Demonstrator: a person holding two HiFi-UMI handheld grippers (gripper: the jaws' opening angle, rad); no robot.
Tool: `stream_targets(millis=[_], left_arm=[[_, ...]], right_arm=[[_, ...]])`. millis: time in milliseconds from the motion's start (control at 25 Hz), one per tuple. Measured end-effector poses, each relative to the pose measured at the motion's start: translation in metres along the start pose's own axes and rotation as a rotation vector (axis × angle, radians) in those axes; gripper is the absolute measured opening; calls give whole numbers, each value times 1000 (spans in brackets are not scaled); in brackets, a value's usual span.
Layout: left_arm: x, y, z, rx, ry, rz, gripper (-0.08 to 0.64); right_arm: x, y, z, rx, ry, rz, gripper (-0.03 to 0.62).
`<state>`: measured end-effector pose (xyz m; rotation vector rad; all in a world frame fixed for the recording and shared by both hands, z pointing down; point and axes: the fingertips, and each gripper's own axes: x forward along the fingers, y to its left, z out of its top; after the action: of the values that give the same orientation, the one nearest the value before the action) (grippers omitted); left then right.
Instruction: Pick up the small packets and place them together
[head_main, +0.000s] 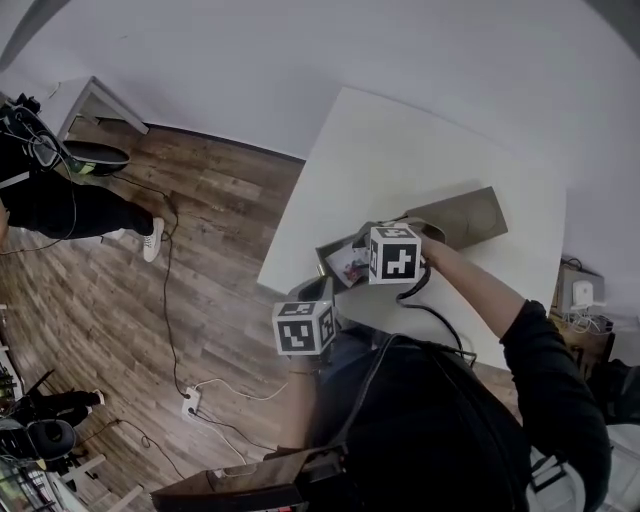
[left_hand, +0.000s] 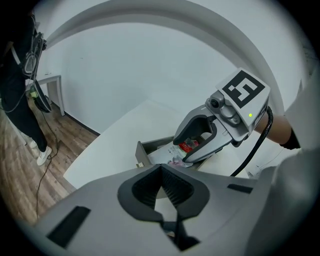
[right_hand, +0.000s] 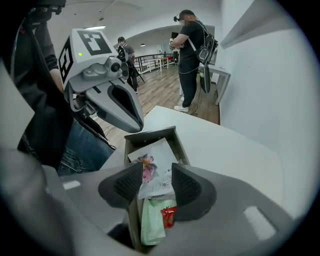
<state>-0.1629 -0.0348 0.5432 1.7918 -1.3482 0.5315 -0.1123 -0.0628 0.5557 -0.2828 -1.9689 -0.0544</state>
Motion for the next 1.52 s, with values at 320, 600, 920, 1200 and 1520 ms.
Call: stream_targets(millis=[320, 600, 920, 1200, 1520], left_arm=[[9, 0, -6, -11, 53, -4, 0], [9, 1, -8, 19, 93, 16, 0], [9, 2, -7, 5, 97, 7, 0], [9, 3, -5, 6, 104, -3, 0], [8, 2, -9, 21, 126, -2, 0]], right_arm=[[27, 4, -11, -87, 123, 6, 172], [36, 3, -14, -152, 181, -24, 150], [36, 4, -15, -184, 210, -28, 104], [27, 2, -15, -177, 196, -47, 77], [-10, -9, -7, -109, 79, -166, 71]])
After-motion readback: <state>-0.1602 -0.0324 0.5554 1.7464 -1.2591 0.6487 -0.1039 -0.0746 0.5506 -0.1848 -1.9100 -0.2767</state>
